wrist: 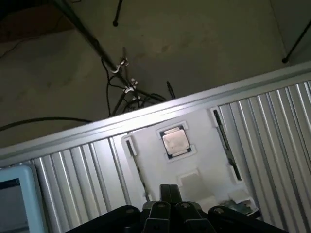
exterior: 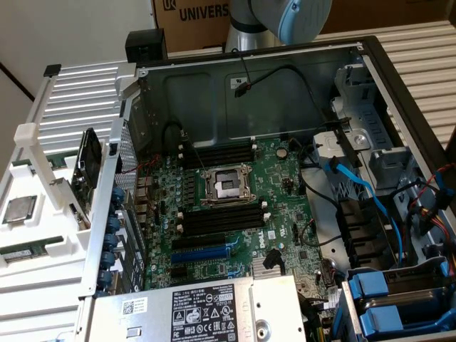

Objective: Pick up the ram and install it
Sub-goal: 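Reach for the ram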

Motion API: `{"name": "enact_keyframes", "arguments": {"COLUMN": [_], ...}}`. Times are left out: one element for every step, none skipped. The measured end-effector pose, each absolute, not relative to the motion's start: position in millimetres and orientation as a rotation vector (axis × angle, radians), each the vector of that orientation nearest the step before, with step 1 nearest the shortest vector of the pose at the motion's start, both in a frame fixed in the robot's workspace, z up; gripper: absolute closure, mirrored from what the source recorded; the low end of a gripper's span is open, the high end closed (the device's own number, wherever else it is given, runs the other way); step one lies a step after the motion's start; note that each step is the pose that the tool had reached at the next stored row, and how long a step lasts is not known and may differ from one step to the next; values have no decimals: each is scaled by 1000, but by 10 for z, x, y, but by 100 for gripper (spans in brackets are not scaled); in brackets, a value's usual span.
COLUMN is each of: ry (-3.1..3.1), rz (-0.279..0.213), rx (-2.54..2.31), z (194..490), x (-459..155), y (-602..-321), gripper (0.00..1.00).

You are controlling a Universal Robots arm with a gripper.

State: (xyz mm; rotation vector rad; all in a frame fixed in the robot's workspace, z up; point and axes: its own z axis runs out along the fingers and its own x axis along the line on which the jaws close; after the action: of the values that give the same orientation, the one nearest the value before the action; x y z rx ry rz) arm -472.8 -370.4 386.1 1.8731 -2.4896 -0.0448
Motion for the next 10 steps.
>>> {"name": "enact_keyframes", "arguments": {"ry": [-2476,-2462,-2448,-2433,-2419,-2405,-2390,-2376,-2341,-2338], "rz": [-45,-44,-44,-44,-43,-43,-43,-42,-42,-42], "rx": [1891,1909,1926,1945,1962,1979,1996,2013,2052,2056], "z": [3861,3861,3861,3861,3861,3861,3861,3861,3861,3861], "x": [-4727,-4725,-4724,-4723,-4722,-4720,-4719,-4718,-4716,-4715], "y": [-3704,-3704,-3704,-3704,-3704,-3705,-3705,-3705,-3707,-3707], "gripper": [89,89,89,89,89,89,89,89,89,89]}}
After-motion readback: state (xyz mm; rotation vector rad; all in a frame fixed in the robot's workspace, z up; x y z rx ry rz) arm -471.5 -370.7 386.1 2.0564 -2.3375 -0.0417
